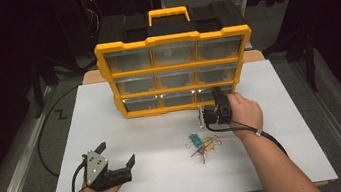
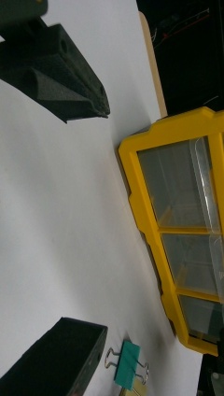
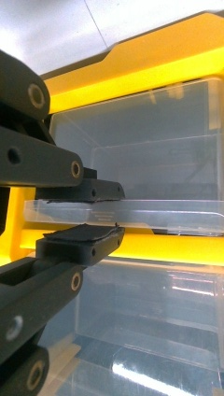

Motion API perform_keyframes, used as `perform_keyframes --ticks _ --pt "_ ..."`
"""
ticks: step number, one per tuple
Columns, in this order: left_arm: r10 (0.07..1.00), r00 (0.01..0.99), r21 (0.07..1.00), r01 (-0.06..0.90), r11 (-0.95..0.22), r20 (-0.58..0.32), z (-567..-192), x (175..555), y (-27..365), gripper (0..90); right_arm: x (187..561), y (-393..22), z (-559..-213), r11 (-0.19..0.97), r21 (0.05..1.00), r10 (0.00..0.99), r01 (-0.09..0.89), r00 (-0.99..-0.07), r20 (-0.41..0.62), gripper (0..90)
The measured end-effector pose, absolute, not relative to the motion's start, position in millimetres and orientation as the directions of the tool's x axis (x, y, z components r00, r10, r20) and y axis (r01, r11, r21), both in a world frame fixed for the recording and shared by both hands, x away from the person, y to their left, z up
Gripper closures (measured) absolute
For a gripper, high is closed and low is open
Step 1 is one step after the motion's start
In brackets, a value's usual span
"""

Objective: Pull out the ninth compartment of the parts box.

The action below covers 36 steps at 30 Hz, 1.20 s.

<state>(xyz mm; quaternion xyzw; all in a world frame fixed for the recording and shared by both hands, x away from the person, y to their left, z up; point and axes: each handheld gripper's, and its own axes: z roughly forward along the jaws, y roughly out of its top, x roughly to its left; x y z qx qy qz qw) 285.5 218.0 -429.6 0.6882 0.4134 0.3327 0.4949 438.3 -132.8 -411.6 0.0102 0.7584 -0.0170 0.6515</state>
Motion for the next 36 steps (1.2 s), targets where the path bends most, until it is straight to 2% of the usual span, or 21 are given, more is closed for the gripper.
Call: perform_keyframes --ticks 10,23,36 --pt "0.895 0.442 0.955 0.239 -0.176 0.054 -430 286 217 0.2 435 -132 -409 0.999 0.015 0.021 0.042 -0.15 -0.988 80.9" --pt "0.893 0.446 0.955 0.239 -0.175 0.052 -430 287 218 0.2 431 -132 -408 0.999 -0.001 0.006 0.044 -0.151 -0.988 82.0" --pt "0.886 0.461 0.954 0.243 -0.176 0.046 -430 286 217 0.2 424 -132 -404 0.998 -0.001 0.011 0.06 -0.201 -0.98 80.0"
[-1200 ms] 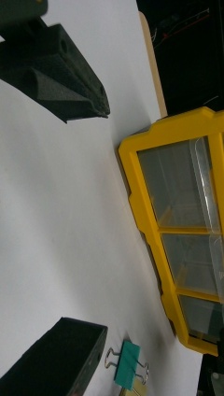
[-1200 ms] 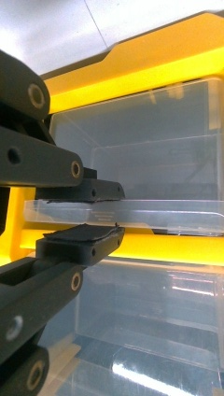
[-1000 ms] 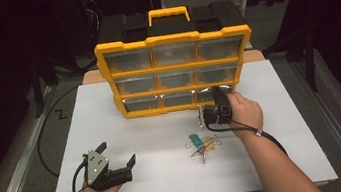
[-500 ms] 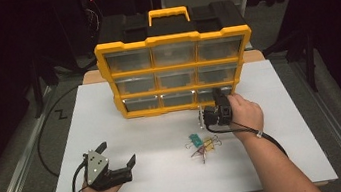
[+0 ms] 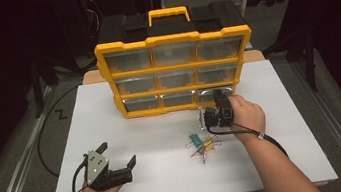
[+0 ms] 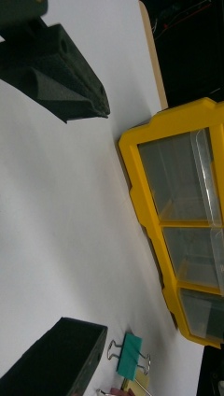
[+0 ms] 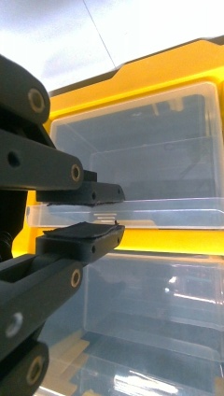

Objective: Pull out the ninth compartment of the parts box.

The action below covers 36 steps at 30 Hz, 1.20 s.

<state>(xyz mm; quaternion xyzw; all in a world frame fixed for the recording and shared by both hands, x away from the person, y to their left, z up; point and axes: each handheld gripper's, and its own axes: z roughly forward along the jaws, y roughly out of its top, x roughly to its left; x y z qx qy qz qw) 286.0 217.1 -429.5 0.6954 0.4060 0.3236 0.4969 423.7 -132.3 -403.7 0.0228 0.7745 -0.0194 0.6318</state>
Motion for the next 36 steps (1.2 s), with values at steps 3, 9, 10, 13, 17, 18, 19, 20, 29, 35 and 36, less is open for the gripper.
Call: perform_keyframes --ticks 3,9,10,13,17,18,19,20,29,35,36 --pt "0.886 0.461 0.954 0.244 -0.174 0.044 -430 286 217 0.2 425 -132 -401 0.998 0.006 0.018 0.06 -0.199 -0.98 74.4" --pt "0.884 0.464 0.954 0.238 -0.181 0.052 -430 286 216 0.2 424 -131 -400 0.997 -0.022 -0.006 0.07 -0.223 -0.975 61.7" --pt "0.884 0.464 0.954 0.238 -0.181 0.052 -430 286 216 0.2 424 -131 -399 0.997 -0.021 -0.004 0.071 -0.231 -0.973 59.9" --pt "0.885 0.463 0.954 0.238 -0.18 0.051 -430 286 217 0.2 427 -133 -398 0.998 -0.017 -0.004 0.056 -0.221 -0.975 56.8" --pt "0.885 0.462 0.954 0.24 -0.178 0.049 -430 286 218 0.2 430 -134 -398 0.997 -0.028 -0.011 0.067 -0.242 -0.97 54.7" --pt "0.885 0.462 0.954 0.24 -0.178 0.049 -430 286 218 0.2 430 -134 -398 0.997 -0.028 -0.011 0.067 -0.242 -0.97 54.7" --pt "0.885 0.462 0.954 0.241 -0.178 0.048 -429 286 218 0.2 431 -134 -398 0.998 -0.027 -0.011 0.064 -0.246 -0.969 54.7" --pt "0.885 0.463 0.954 0.241 -0.178 0.049 -429 286 218 0.2 432 -133 -399 0.998 -0.034 -0.019 0.059 -0.248 -0.969 56.7" --pt "0.89 0.453 0.956 0.24 -0.168 0.043 -430 287 220 0.2 435 -133 -400 0.996 -0.055 -0.036 0.07 -0.254 -0.967 70.4" --pt "0.891 0.453 0.957 0.235 -0.167 0.044 -429 286 220 0.2 434 -133 -400 0.996 -0.062 -0.044 0.068 -0.241 -0.969 77.1" --pt "0.891 0.452 0.958 0.235 -0.167 0.044 -429 286 220 0.2 433 -133 -400 0.995 -0.063 -0.043 0.075 -0.243 -0.969 77.2"
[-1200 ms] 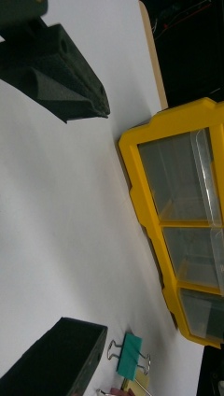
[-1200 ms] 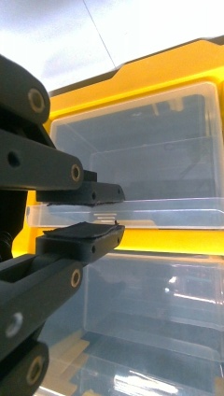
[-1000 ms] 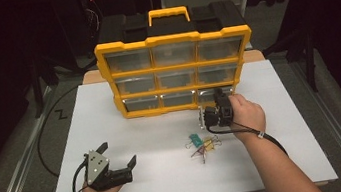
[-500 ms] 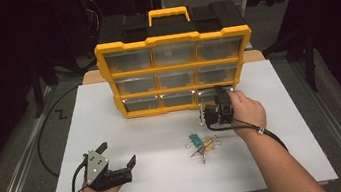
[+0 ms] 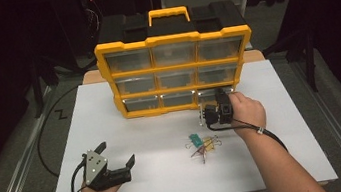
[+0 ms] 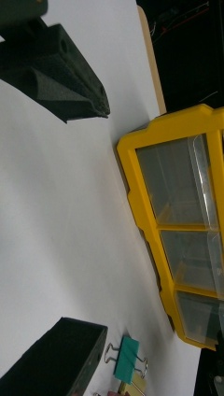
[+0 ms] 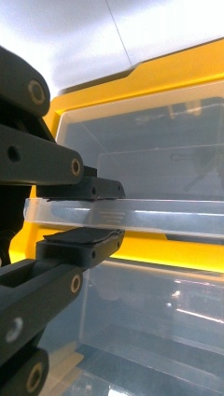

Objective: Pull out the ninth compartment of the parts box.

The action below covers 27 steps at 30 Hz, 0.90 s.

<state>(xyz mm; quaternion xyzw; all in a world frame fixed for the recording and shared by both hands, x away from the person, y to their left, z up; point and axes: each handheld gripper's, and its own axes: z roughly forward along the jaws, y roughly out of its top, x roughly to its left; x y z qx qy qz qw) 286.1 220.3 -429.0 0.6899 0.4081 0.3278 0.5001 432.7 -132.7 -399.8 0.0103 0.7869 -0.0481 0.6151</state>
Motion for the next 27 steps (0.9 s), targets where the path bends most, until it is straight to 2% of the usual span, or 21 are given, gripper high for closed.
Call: perform_keyframes --ticks 27 --pt "0.89 0.455 0.961 0.23 -0.155 0.035 -428 283 224 0.2 392 -136 -402 0.996 -0.062 -0.047 0.058 -0.233 -0.971 77.5"
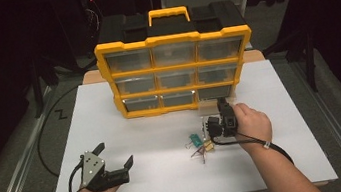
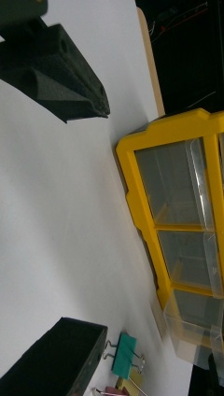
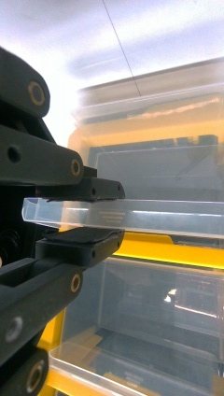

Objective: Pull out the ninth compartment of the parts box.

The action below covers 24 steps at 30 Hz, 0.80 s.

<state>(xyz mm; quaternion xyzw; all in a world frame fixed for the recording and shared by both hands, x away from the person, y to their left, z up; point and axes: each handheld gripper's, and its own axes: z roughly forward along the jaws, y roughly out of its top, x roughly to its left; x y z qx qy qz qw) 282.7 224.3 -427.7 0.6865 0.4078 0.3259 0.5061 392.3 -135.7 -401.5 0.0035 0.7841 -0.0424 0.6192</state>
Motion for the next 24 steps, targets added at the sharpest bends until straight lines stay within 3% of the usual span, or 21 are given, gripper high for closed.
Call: perform_keyframes --ticks 24 --pt "0.893 0.449 0.958 0.249 -0.143 0.017 -427 283 226 0.2 373 -137 -401 0.997 -0.066 -0.053 0.048 -0.237 -0.97 77.5"
